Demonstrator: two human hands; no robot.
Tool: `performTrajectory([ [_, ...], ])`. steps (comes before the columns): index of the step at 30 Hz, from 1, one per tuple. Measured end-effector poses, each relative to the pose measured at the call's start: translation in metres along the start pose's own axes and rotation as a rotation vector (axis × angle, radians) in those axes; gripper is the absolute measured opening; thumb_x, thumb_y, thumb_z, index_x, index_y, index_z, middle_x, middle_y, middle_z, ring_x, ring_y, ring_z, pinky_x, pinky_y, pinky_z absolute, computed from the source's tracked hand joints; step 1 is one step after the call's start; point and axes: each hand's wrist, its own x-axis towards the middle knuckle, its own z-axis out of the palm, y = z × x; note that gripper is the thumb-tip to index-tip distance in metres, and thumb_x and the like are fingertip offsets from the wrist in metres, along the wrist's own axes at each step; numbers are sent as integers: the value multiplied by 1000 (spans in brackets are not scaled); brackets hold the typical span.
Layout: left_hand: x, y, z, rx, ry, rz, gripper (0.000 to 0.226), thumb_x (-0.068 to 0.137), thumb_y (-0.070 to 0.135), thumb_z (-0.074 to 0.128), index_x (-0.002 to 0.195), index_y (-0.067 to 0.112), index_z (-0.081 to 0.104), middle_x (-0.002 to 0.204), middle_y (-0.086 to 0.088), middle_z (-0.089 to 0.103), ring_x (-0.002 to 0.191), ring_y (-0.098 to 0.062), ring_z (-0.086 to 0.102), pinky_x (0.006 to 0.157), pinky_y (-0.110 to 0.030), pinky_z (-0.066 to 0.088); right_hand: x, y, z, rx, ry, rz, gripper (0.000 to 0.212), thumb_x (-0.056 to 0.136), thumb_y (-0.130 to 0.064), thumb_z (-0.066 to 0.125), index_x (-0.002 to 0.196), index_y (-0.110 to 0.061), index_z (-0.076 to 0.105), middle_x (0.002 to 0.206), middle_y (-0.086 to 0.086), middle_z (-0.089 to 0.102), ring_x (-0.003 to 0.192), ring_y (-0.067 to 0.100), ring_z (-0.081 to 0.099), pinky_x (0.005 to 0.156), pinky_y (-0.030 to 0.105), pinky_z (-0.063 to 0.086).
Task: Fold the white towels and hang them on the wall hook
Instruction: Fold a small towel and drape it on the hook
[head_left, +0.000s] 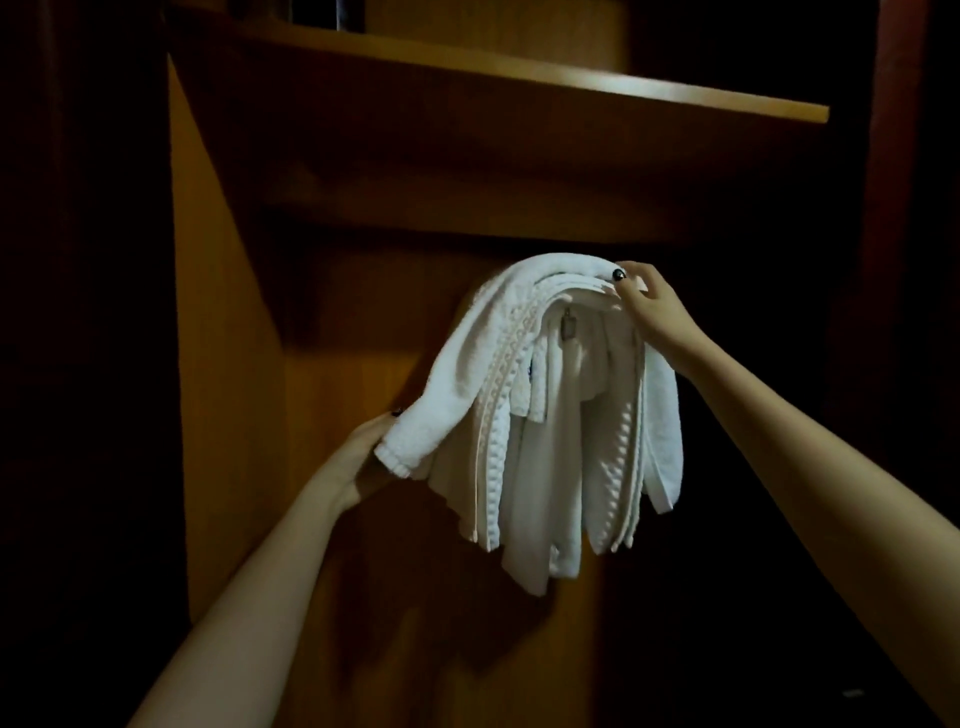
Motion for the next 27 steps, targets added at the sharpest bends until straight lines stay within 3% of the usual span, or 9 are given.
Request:
performTrajectory([
  [2,-3,-4,3,78,-102,73,21,96,21,53,106,4,61,88,-12,66,77,-24,63,73,-34,51,-9,5,-6,21,72,14,45,100,-39,45,138,-16,46,136,4,51,119,16,51,91,32,46],
  [4,-2,-4,3,202,-84,181,26,96,27,54,113,9,64,110,-7,65,104,-23,60,92,-33,44,-19,16,-13,36,136,31,43,100,-35,45,137,-14,46,134,4,52,119,20,54,99,43,49],
  [8,-8,25,33,342,-25,432,14,95,30,55,104,27,65,110,8,64,104,-6,58,79,-19,42,-33,42,-19,143,167,136,36,99,-28,44,133,-15,46,125,4,56,113,21,58,98,47,50],
  [12,-3,64,87,454,-13,745,30,95,18,57,125,17,55,121,7,56,113,-7,52,92,-17,42,-44,68,-20,-15,211,134,46,94,-25,55,138,-16,43,110,-5,57,86,2,56,72,19,47],
  [17,12,88,141,595,39,817,37,98,20,49,135,19,50,129,5,55,112,-6,53,80,-12,41,-51,112,-22,-301,140,175,65,83,-29,71,140,-16,43,134,17,41,127,34,39,102,48,41],
  [20,16,87,148,550,100,841,34,97,21,49,131,21,56,122,5,61,105,-6,58,81,-17,47,-54,134,-23,-193,-75,263,37,79,-26,74,111,-10,63,111,10,64,99,26,63,73,38,56],
  [22,15,85,148,571,136,860,33,97,23,51,129,22,58,118,7,62,106,-8,58,80,-15,46,-56,146,-25,-149,-137,279,20,78,-22,74,89,-7,66,93,9,70,78,19,66,60,32,52],
  [25,12,82,152,589,209,858,32,96,21,52,127,19,61,118,4,63,108,-11,59,76,-11,46,-58,161,-30,-113,-104,232,20,77,-19,74,88,-5,64,88,7,67,80,23,64,60,32,49],
  [27,-1,74,164,669,371,1011,32,95,13,49,125,10,60,123,-4,60,116,-15,54,93,-20,45,-61,169,-32,-102,-72,198,19,79,-20,72,93,-8,65,92,6,66,85,24,63,68,37,53],
])
